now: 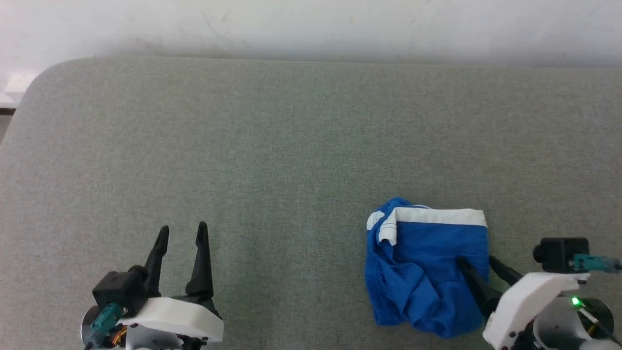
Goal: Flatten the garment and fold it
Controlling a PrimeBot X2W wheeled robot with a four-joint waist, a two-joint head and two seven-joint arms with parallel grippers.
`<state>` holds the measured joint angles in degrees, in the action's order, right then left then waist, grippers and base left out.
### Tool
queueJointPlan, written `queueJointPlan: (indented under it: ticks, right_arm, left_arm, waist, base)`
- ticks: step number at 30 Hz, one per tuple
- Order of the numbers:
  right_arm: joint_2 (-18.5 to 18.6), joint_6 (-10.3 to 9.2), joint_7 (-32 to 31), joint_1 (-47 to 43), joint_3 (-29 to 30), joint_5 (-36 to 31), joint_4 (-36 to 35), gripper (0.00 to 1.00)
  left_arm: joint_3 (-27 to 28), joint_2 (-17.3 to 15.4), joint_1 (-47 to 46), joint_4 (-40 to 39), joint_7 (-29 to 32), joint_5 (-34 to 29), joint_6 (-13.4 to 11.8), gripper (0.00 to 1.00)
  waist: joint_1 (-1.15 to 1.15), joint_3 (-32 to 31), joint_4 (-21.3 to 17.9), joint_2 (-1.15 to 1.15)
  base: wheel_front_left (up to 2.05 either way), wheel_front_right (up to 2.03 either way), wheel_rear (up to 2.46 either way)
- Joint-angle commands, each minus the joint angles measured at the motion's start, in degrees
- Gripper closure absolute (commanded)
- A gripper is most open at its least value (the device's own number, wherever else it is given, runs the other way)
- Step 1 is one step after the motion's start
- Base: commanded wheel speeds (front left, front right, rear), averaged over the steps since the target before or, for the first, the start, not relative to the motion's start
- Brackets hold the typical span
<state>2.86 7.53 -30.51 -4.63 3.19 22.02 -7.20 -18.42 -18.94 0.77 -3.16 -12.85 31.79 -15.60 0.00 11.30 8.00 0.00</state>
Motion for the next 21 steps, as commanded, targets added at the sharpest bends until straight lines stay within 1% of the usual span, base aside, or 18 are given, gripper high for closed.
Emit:
queueJointPlan:
  ticks: [1, 5, 6, 7, 8, 9, 14, 18, 21]
  right_arm:
    - [0.02, -0.04, 0.21, 1.29, -0.21, 0.25, 0.89, 0.0]
    - [0.02, -0.04, -0.4, 3.88, -0.31, -0.09, 5.36, 0.0]
    - [0.02, -0.04, -0.64, 4.42, -0.2, -0.08, 6.42, 0.51]
    - [0.02, -0.04, -0.55, 4.98, 0.16, -0.2, 7.38, 0.74]
    - [0.02, -0.04, -0.43, 5.48, 0.49, -0.36, 8.32, 0.86]
    - [0.02, -0.04, -0.36, 5.91, 0.8, -0.91, 9.2, 1.0]
    - [0.02, -0.04, 0.51, 7.97, 1.41, -3.42, 11.59, 1.0]
    - [0.02, -0.04, 0.39, 10.38, 1.21, -6.79, 10.72, 1.0]
    - [0.72, -0.04, -1.21, 12.62, 0.66, -9.43, 9.15, 1.0]
  left_arm:
    - [0.04, -0.33, -0.86, -0.2, -0.1, -0.13, 0.44, 0.0]
    - [-0.5, -0.09, -1.97, 0.22, 0.03, -0.19, 0.8, 0.0]
    - [-0.57, -0.03, -2.16, 0.37, 0.01, -0.16, 0.88, 0.0]
    - [-0.61, 0.02, -2.31, 0.51, -0.02, -0.14, 0.92, 0.0]
    - [-0.64, 0.07, -2.43, 0.63, -0.06, -0.14, 0.95, 0.0]
    - [-0.67, 0.14, -2.53, 0.74, -0.11, -0.13, 0.95, 0.0]
    - [-0.75, 0.45, -2.95, 1.21, -0.42, -0.06, 1.15, 0.0]
    - [-0.69, 0.4, -2.98, 1.06, -0.67, -0.22, 1.17, 0.0]
    - [-0.53, 0.08, -3.18, 0.59, -0.71, -0.37, 1.12, 0.0]
  waist:
    - [0.0, 0.93, 1.03, 0.0]
    - [0.0, 1.72, 2.49, 0.0]
    - [0.0, 1.81, 2.73, 0.0]
    - [0.0, 1.9, 2.87, 0.0]
    - [0.0, 1.97, 2.97, 0.0]
    - [0.0, 2.01, 3.02, 0.0]
    - [0.0, 1.57, 1.92, 0.0]
    - [0.0, 1.01, -0.45, 0.0]
    - [0.0, 1.21, -2.63, 0.0]
  base:
    - [0.0, 0.0, 0.0]
    - [0.0, 0.0, 0.0]
    - [0.0, 0.0, 0.0]
    - [0.0, 0.0, 0.0]
    - [0.0, 0.0, 0.0]
    - [0.0, 0.0, 0.0]
    - [0.0, 0.0, 0.0]
    - [0.0, 0.0, 0.0]
    - [0.0, 0.0, 0.0]
